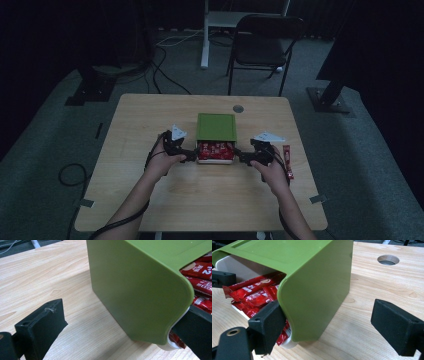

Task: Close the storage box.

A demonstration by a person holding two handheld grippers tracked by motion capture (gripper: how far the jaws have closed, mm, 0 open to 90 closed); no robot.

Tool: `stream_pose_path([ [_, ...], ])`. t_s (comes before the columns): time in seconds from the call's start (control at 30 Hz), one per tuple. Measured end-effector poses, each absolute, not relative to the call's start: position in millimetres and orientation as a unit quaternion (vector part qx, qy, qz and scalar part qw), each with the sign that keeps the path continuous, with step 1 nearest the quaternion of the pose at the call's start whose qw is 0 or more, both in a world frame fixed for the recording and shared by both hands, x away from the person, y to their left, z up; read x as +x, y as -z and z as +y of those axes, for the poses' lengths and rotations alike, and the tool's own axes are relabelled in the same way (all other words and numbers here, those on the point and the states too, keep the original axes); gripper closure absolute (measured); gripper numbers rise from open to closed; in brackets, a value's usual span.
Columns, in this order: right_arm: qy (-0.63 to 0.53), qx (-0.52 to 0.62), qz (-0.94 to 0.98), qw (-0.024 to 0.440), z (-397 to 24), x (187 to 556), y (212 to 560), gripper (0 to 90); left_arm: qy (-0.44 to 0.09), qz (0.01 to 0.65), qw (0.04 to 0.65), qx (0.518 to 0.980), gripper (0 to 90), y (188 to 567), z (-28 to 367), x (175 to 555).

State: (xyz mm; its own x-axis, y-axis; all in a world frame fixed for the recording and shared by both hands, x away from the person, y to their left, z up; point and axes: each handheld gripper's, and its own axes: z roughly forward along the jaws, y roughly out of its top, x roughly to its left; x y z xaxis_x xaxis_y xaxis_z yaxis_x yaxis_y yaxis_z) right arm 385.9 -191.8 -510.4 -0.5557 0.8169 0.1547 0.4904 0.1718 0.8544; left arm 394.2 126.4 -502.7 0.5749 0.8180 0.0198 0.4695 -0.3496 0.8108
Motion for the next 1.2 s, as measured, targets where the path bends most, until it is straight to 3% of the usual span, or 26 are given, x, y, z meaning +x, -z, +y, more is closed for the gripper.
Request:
stream_pose_path([
  [1.2, -0.479, 0.442, 0.739, 0.172, -190.8, 379.3, 502.8, 13.2, -0.218, 0.398, 0.411, 0.791, 2.7, 493.3, 121.8, 385.3],
])
